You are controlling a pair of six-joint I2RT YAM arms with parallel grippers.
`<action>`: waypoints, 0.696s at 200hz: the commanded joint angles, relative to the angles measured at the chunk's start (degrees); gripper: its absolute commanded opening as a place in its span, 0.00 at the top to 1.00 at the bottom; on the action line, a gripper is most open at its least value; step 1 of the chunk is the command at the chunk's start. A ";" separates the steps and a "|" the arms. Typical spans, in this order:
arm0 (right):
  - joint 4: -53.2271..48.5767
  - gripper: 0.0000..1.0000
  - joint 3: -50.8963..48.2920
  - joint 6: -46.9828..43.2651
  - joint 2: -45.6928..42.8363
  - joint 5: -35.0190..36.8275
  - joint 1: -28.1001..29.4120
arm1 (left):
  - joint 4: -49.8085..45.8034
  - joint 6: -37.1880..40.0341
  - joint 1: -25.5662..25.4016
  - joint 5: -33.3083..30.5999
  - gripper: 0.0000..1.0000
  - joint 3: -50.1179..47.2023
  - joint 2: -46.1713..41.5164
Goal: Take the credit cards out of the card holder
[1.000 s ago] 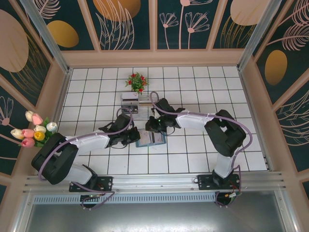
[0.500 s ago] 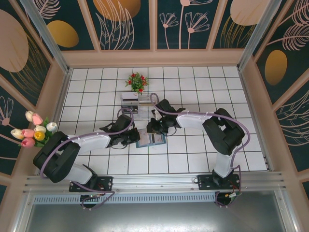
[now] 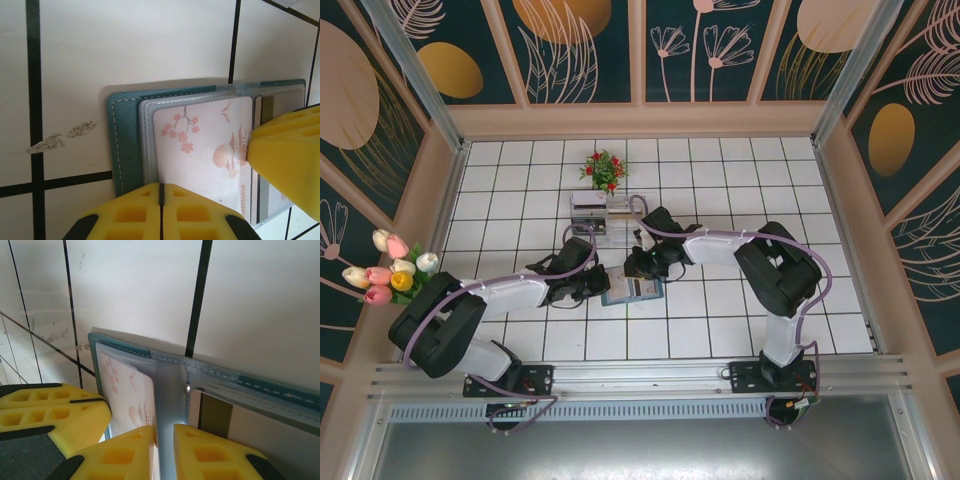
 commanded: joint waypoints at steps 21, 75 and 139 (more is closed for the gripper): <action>1.50 0.79 -1.26 -1.60 1.79 -3.55 -0.02 | -1.62 0.76 0.12 -0.80 0.92 -1.92 1.61; 1.47 0.82 -1.13 -1.65 2.38 -3.49 -0.02 | -1.70 0.64 0.15 -0.78 0.90 -2.13 1.45; -1.64 0.85 -2.12 -3.09 0.52 -0.61 -0.20 | -3.45 0.57 0.13 -2.70 0.85 -2.48 0.30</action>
